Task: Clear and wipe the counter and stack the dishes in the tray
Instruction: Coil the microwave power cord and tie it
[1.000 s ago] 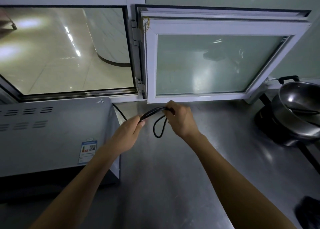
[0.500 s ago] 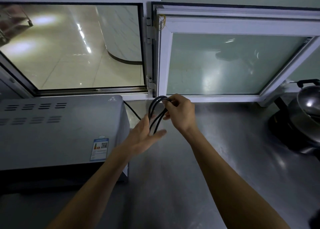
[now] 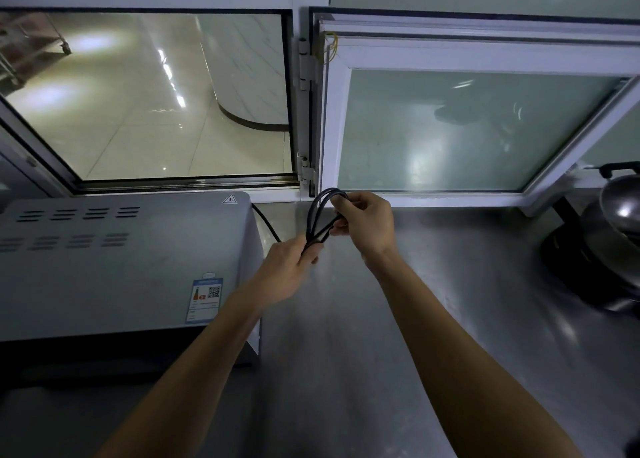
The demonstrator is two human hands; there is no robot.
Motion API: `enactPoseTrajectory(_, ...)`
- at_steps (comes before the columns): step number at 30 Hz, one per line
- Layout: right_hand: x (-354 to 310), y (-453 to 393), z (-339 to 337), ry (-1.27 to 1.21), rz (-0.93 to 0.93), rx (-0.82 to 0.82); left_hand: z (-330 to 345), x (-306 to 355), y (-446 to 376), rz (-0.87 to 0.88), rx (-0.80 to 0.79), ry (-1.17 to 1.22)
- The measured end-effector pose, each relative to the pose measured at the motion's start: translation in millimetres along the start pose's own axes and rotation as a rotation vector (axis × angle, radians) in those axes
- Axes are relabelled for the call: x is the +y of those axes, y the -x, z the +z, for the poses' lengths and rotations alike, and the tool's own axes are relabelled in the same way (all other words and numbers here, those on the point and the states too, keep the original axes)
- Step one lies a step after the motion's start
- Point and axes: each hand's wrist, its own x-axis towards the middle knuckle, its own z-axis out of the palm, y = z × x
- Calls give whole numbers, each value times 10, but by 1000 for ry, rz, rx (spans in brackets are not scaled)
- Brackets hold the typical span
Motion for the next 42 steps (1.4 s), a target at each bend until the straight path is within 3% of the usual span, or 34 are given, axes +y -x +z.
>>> enactPoseTrajectory(10,-56,-133,81,-44,-52,-50,-129,97,-181,-167,52,214)
enactPoseTrajectory(19,-232,-333,14,287,-208,-180,-222,72,-282,-238,168,419)
enactPoseTrajectory(27,-745,-755,52,338,-372,-75,-543,214,-637,-219,185,524)
enactPoseTrajectory(35,-1321,-1226,299,561,-718,82,-859,293,-1030,-100,226,600)
enactPoseTrajectory(42,-1593,-1703,441,827,-803,227,-931,249,-1190,-80,242,685)
